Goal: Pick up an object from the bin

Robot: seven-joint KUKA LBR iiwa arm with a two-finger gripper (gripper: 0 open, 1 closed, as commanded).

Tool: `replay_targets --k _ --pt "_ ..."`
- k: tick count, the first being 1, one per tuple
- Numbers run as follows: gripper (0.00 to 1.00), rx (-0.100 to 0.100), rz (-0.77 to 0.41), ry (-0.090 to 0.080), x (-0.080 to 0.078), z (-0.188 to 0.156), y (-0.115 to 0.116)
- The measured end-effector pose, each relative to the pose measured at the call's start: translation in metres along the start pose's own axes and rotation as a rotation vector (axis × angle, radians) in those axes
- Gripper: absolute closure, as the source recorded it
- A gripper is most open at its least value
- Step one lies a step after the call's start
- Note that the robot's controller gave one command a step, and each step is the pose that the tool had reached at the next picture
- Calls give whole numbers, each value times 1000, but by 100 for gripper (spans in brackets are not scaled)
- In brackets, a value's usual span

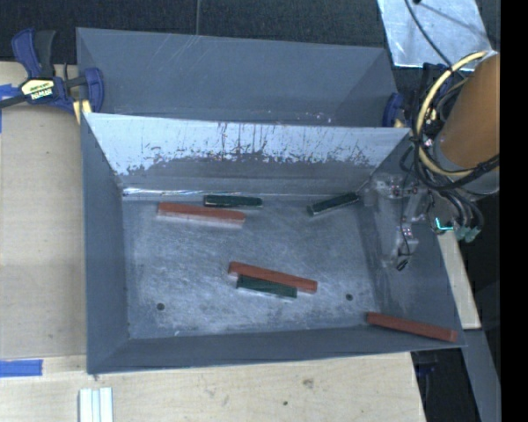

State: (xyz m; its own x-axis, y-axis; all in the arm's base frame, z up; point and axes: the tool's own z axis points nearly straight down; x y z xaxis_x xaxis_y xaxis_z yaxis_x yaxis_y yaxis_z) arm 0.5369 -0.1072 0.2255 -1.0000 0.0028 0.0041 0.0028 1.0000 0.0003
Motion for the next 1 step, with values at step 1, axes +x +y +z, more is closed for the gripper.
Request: replay_targets --k 1 --pt "0 -1 -19 0 -28 143 -5"
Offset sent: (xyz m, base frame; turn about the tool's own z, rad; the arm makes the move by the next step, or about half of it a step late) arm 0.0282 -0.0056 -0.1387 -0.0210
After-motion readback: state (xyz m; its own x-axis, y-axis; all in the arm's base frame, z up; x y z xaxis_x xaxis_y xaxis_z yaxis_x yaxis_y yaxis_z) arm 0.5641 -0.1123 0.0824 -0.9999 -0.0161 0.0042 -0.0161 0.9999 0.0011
